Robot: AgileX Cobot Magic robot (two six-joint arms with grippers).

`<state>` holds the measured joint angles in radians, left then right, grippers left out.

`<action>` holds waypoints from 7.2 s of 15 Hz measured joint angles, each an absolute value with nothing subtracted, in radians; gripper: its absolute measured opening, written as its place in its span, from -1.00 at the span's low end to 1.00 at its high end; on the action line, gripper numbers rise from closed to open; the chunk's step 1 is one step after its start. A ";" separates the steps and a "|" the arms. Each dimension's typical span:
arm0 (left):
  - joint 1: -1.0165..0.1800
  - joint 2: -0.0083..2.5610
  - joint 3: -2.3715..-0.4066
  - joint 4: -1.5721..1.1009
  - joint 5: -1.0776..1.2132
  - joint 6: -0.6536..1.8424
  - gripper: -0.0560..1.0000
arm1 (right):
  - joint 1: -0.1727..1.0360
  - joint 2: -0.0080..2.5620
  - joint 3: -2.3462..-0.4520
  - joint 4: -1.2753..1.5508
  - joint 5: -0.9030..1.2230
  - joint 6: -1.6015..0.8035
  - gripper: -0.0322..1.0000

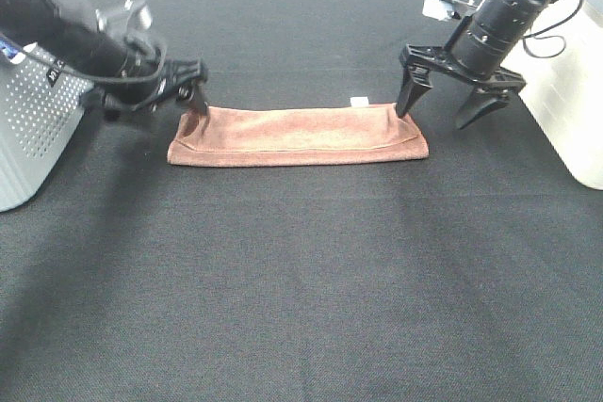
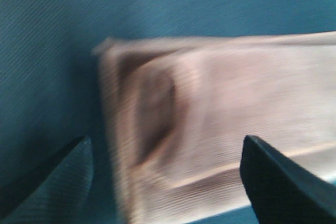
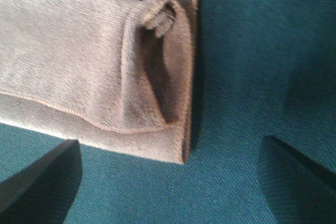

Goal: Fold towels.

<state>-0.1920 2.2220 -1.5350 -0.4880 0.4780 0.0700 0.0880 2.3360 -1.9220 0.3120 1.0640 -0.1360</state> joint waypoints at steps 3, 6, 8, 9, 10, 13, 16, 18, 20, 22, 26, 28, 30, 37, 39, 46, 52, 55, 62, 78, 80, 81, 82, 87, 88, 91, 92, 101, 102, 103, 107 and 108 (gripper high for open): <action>-0.192 2.275 -1.535 -0.562 0.476 0.073 0.50 | 0.088 2.336 -1.922 0.309 1.065 -0.135 0.71; -0.194 2.320 -1.584 -0.673 0.480 0.138 0.23 | 0.088 2.336 -1.922 0.309 1.065 -0.135 0.71; -0.194 2.346 -1.608 -0.707 0.483 0.155 -0.27 | 0.088 2.336 -1.922 0.309 1.065 -0.135 0.71; -0.194 2.350 -1.609 -0.706 0.483 0.159 -0.58 | 0.088 2.336 -1.922 0.309 1.064 -0.135 0.71; -0.194 2.350 -1.609 -0.696 0.483 0.169 -0.80 | 0.088 2.336 -1.922 0.309 1.063 -0.135 0.71; -0.194 2.342 -1.613 -0.636 0.495 0.176 -0.84 | 0.088 2.336 -1.922 0.309 1.057 -0.135 0.71; -0.189 2.284 -1.641 -0.504 0.560 0.124 -0.84 | 0.088 2.336 -1.922 0.309 1.055 -0.135 0.71; -0.185 2.255 -1.726 -0.347 0.688 0.023 -0.84 | 0.088 2.336 -1.922 0.309 1.055 -0.135 0.71; -0.185 2.252 -1.840 -0.177 0.881 -0.108 -0.84 | 0.088 2.336 -1.922 0.309 1.055 -0.135 0.71; -0.184 2.252 -1.946 -0.107 1.014 -0.146 -0.84 | 0.088 2.336 -1.922 0.309 1.055 -0.135 0.71; -0.263 2.252 -2.054 -0.243 1.066 -0.169 -0.84 | 0.088 2.336 -1.922 0.309 1.055 -0.135 0.71; -0.296 2.256 -2.054 -0.277 1.051 -0.174 -0.84 | 0.088 2.336 -1.922 0.310 1.054 -0.135 0.71; -0.379 2.302 -2.054 -0.364 0.945 -0.211 -0.84 | 0.088 2.336 -1.922 0.338 1.052 -0.135 0.71; -0.418 2.433 -2.054 -0.510 0.741 -0.295 -0.72 | 0.088 2.336 -1.922 0.349 1.052 -0.135 0.71; -0.421 2.439 -2.054 -0.593 0.691 -0.273 -0.31 | 0.088 2.336 -1.922 0.349 1.052 -0.135 0.71; -0.445 2.439 -2.054 -0.877 0.637 0.000 0.10 | 0.088 2.336 -1.922 0.364 1.049 -0.135 0.71; -0.290 2.441 -2.160 -0.824 0.696 0.088 0.11 | 0.144 2.336 -1.922 0.779 1.056 -0.392 0.71; -0.213 2.441 -2.172 -0.753 0.726 0.091 0.11 | 0.230 2.352 -1.922 0.996 0.995 -0.504 0.71; -0.179 2.441 -2.173 -0.697 0.744 0.091 0.11 | 0.278 2.494 -1.922 1.088 0.901 -0.600 0.71; -0.180 2.441 -2.273 -0.617 0.897 0.121 0.11 | 0.076 2.424 -1.930 0.696 1.014 -0.407 0.71; -0.180 2.441 -2.388 -0.537 1.058 0.162 0.11 | 0.077 2.337 -1.930 0.646 1.083 -0.343 0.71; -0.180 2.441 -2.388 -0.537 1.058 0.162 0.11 | 0.077 2.337 -1.930 0.646 1.083 -0.343 0.71; -0.180 2.441 -2.481 -0.475 1.173 0.148 0.11 | 0.077 2.270 -1.930 0.577 1.135 -0.289 0.71; -0.203 2.271 -2.534 -0.271 1.214 0.047 0.11 | 0.106 2.017 -1.921 0.259 1.205 -0.148 0.71; -0.220 2.200 -2.498 -0.218 1.214 0.047 0.11 | 0.124 1.962 -1.898 0.222 1.206 -0.138 0.71; -0.282 1.957 -2.253 -0.104 1.215 0.047 0.11 | 0.184 1.767 -1.737 0.136 1.208 -0.103 0.71; -0.308 1.837 -2.092 -0.077 1.215 0.047 0.11 | 0.193 1.704 -1.668 0.131 1.208 -0.091 0.71; -0.363 1.117 -1.088 -0.042 1.179 0.014 0.11 | 0.193 1.138 -0.960 0.107 1.133 -0.082 0.71; -0.363 1.033 -1.001 -0.042 1.167 0.014 0.11 | 0.193 1.068 -0.878 0.099 1.127 -0.082 0.71; -0.363 0.951 -0.923 -0.042 1.160 0.013 0.11 | 0.193 1.003 -0.810 0.090 1.124 -0.082 0.71; -0.363 0.600 -0.674 -0.046 1.159 0.011 0.11 | 0.193 0.702 -0.588 0.085 1.092 -0.088 0.71; -0.363 0.544 -0.647 -0.048 1.160 0.011 0.11 | 0.193 0.635 -0.562 0.085 1.085 -0.097 0.71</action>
<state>-0.3630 0.5440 -0.6470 -0.0480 1.1600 0.0110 0.1930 0.6350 -0.5620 0.0850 1.0850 -0.0970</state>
